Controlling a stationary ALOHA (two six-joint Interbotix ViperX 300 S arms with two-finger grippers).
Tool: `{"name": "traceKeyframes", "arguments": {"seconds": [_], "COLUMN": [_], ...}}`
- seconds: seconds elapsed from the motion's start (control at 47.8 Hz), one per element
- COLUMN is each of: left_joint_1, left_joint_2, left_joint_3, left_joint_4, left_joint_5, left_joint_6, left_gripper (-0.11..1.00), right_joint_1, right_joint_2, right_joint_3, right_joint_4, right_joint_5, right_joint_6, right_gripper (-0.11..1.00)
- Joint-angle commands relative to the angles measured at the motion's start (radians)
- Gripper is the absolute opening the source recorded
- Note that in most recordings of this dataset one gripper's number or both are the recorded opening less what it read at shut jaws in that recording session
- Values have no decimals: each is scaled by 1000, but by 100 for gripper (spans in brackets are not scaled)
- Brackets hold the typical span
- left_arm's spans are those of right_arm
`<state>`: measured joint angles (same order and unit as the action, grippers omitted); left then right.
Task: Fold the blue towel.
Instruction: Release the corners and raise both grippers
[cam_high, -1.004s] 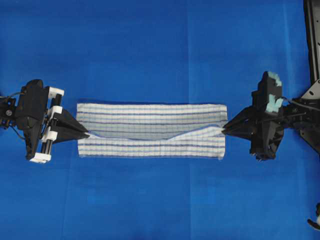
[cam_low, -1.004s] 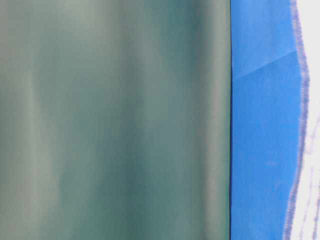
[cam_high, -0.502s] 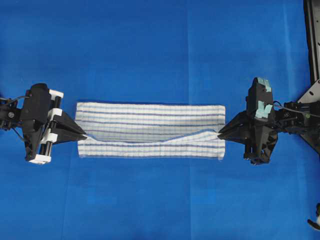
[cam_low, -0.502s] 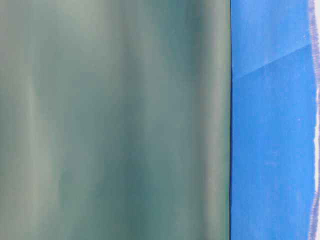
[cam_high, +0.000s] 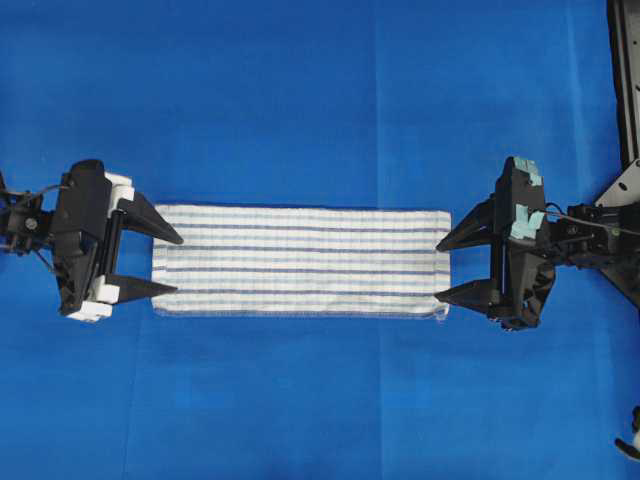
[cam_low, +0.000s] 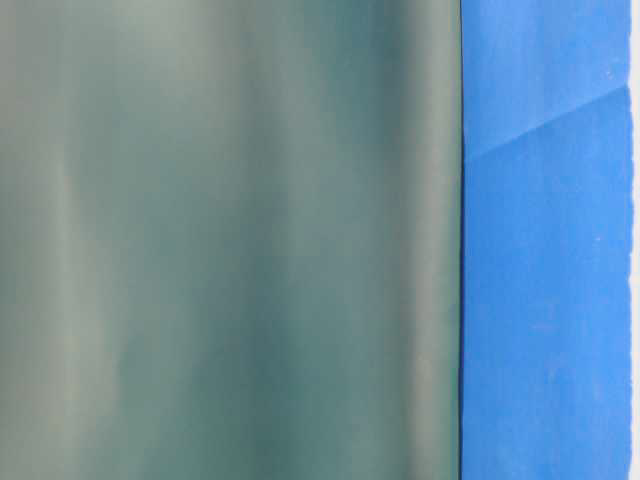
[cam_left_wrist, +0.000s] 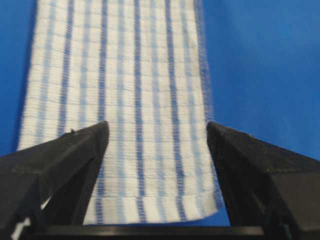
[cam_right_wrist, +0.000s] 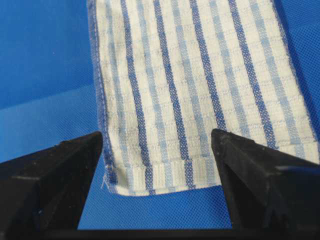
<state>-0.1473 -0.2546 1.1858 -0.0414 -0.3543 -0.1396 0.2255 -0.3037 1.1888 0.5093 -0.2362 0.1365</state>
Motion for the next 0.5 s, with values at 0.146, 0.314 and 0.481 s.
{"name": "traceKeyframes", "arguments": {"seconds": [0.146,0.314,0.481], "left_joint_1": [91,156,198], "left_joint_2": [-11,5,21], "left_joint_3": [-29,-52,-72], "left_joint_4": [0,0,0], "left_joint_5": [-2,11,60], "left_joint_6": [37,135,193], "left_gripper": [69,69,69], "right_joint_1": [-91,-192,-252], "right_joint_2": [-35,-35,-31], "right_joint_3": [-2,-3,-5], "right_joint_4": [-2,-2,-2], "right_joint_5": [-8,-8,-6], "right_joint_6": [-63,-147,-195], "right_gripper": [89,89,88]}}
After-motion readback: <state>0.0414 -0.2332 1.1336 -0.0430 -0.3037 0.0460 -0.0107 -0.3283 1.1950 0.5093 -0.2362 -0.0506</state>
